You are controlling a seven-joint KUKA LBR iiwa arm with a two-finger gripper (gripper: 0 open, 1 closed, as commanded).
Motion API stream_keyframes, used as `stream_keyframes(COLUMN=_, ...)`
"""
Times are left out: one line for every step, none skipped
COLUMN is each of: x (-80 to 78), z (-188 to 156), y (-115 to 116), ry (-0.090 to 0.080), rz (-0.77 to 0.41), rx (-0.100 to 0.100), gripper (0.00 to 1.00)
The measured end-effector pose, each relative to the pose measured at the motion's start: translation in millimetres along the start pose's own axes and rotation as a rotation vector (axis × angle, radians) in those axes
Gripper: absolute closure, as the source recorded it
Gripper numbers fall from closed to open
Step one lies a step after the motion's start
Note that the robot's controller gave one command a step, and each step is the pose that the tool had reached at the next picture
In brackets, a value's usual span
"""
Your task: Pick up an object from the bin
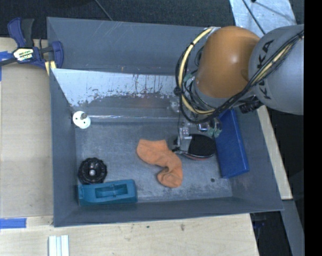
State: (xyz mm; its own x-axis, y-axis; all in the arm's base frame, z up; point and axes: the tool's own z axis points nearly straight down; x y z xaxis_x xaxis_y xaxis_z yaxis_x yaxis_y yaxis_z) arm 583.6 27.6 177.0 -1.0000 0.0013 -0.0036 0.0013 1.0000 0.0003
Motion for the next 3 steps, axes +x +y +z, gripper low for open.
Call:
stream_keyframes(x=0.0, z=0, y=0, ry=0.000, rz=0.000, rx=0.000, gripper=0.00)
stream_keyframes(x=3.3, z=31, y=16, ry=-0.003, rz=-0.054, rx=0.001, gripper=0.00)
stream_keyframes(x=35.3, z=80, y=19, ry=0.001, rz=-0.030, rx=0.000, gripper=1.00)
